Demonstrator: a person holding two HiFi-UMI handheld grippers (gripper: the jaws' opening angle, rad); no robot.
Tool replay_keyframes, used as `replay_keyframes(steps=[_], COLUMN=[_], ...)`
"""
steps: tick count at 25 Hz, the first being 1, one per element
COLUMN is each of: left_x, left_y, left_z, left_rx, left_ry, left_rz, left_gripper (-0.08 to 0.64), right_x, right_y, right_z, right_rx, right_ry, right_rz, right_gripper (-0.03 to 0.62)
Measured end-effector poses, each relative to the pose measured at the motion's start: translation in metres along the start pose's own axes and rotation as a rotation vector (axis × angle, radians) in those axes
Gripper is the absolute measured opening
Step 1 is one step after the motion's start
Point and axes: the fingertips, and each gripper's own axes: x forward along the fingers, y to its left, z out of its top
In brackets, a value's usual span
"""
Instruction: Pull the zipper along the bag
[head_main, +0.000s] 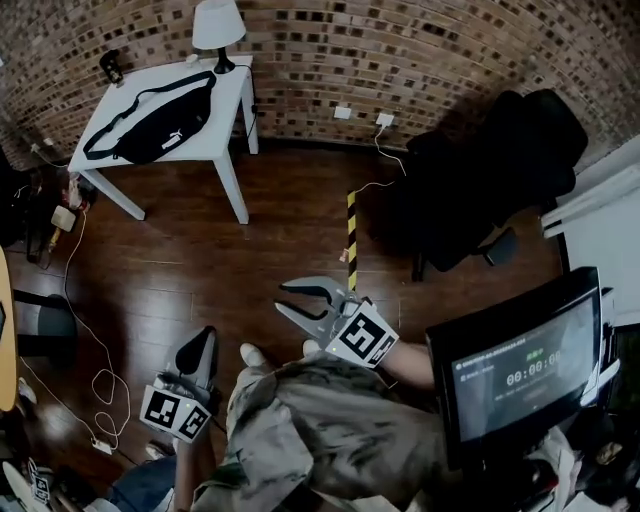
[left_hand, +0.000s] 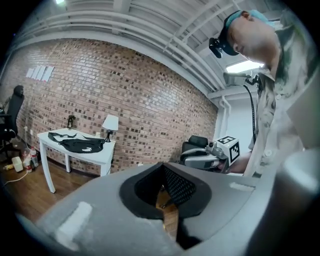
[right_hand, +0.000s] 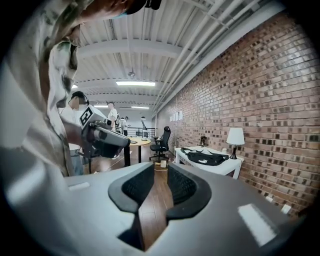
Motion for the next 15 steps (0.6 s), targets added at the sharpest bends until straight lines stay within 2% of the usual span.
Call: replay_keyframes(steps=[4, 7, 15], left_x=[0.012, 0.016, 0.022], left_y=[-0.033, -0.05, -0.071], left_z=[-0.009, -0.013, -0.012], left_rx=[-0.013, -0.014, 0.027], left_ry=[-0.009, -0.002, 0.0], left_rz=[-0.014, -0.023, -0.009], left_gripper=[0.002, 0.002, 0.002], right_x=[-0.03, -0.042, -0.063], right_y=[0.002, 0.003, 0.004], right_z=[-0.013, -0.016, -0.014], right_rx=[0.028, 0.012, 0.003], right_ry=[-0.004, -0.018, -0.033], right_rz=[-0.011, -0.003, 0.014], right_gripper=[0.086, 0.084, 0.083])
